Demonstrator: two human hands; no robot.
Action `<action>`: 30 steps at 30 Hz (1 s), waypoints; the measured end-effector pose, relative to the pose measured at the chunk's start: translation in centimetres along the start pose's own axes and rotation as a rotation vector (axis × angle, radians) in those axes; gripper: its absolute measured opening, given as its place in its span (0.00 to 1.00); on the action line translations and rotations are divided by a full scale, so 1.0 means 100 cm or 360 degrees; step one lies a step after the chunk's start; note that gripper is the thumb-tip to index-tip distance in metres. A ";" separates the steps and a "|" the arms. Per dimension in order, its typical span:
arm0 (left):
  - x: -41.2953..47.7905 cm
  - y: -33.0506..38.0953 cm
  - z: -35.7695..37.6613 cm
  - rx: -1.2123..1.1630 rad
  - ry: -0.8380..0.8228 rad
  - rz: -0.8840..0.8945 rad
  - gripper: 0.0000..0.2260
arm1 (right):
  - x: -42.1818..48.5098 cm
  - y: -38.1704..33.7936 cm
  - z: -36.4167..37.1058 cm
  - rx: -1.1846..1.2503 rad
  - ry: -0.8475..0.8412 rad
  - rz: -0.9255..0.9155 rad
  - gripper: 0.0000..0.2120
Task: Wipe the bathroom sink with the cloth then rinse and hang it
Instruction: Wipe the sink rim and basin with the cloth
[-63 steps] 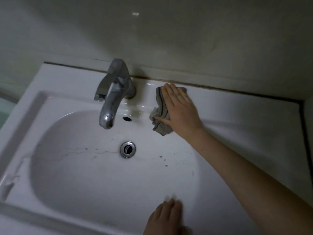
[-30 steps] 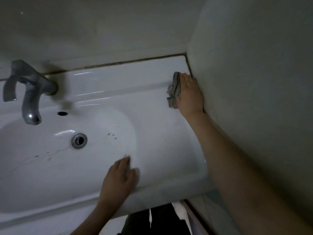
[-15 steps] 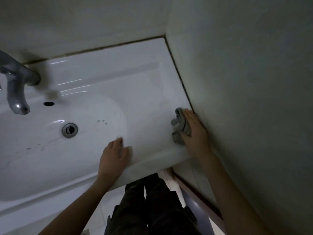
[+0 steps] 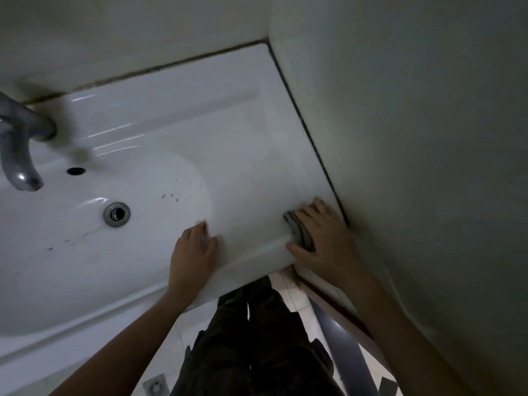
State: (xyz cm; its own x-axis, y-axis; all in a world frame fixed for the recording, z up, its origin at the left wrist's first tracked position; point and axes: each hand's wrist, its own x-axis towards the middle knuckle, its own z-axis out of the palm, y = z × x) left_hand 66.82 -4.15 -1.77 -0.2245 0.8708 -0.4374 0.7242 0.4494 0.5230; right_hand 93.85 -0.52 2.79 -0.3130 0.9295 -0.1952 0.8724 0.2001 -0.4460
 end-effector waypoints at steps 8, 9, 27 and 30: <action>0.001 0.001 0.002 0.0026 0.0000 -0.0045 0.22 | -0.008 -0.071 0.056 0.0279 0.0481 -0.0067 0.12; 0.000 0.002 0.002 0.0031 -0.0002 -0.0049 0.22 | -0.012 -0.079 0.061 0.0289 0.0479 -0.0118 0.14; -0.001 -0.002 0.000 -0.0032 -0.0028 -0.0010 0.21 | 0.038 -0.035 -0.010 0.1236 0.0543 0.0574 0.13; 0.000 -0.002 -0.001 -0.0034 -0.0043 -0.0010 0.21 | 0.074 -0.035 -0.013 0.0990 0.0708 0.0404 0.10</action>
State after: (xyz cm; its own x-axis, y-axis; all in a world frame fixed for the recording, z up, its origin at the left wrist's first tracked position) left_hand 66.65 -4.19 -1.80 -0.2112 0.8625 -0.4600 0.7087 0.4592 0.5357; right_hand 88.97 6.08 3.98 0.1600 0.9860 -0.0480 0.4867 -0.1211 -0.8652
